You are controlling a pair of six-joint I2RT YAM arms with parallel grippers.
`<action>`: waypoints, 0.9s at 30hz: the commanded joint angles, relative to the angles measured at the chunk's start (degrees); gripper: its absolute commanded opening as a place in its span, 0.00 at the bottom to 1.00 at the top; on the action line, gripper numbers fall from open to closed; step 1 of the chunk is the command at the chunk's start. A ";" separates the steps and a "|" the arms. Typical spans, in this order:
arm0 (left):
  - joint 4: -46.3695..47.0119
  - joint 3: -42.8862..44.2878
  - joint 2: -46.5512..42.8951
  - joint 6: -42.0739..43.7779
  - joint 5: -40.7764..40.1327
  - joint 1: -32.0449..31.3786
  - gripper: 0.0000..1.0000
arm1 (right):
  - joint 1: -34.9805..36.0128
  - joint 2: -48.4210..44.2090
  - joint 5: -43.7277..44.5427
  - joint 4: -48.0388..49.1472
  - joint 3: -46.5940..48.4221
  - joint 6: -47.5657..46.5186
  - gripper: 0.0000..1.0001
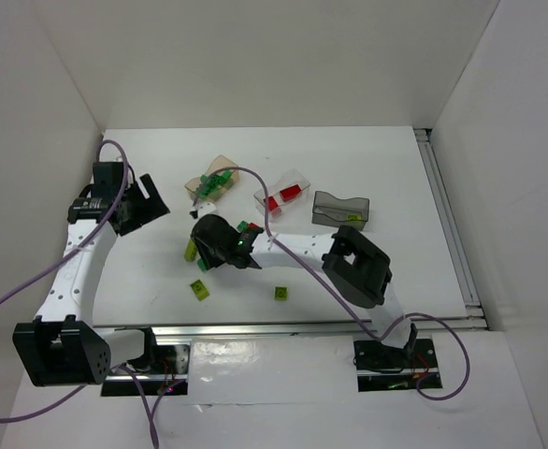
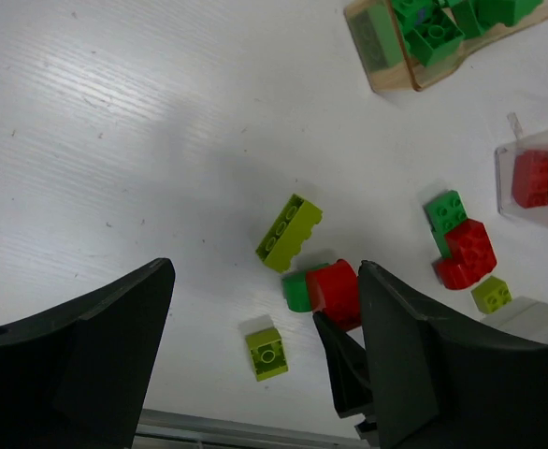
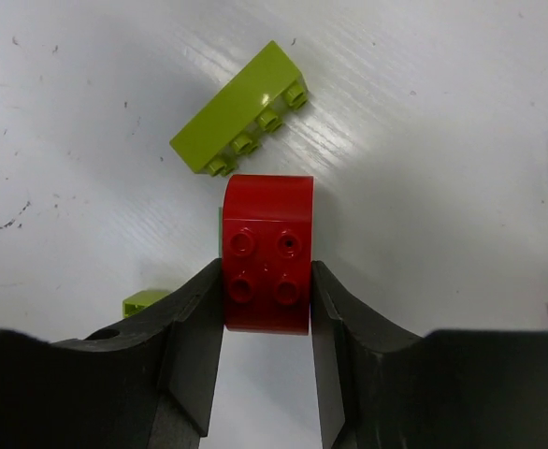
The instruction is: Sort the legos into containers by color
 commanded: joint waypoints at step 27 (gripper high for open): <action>22.38 -6.93 -1.37 20.08 30.21 -25.40 0.93 | -37.07 -24.93 -70.03 15.47 -21.60 19.46 0.14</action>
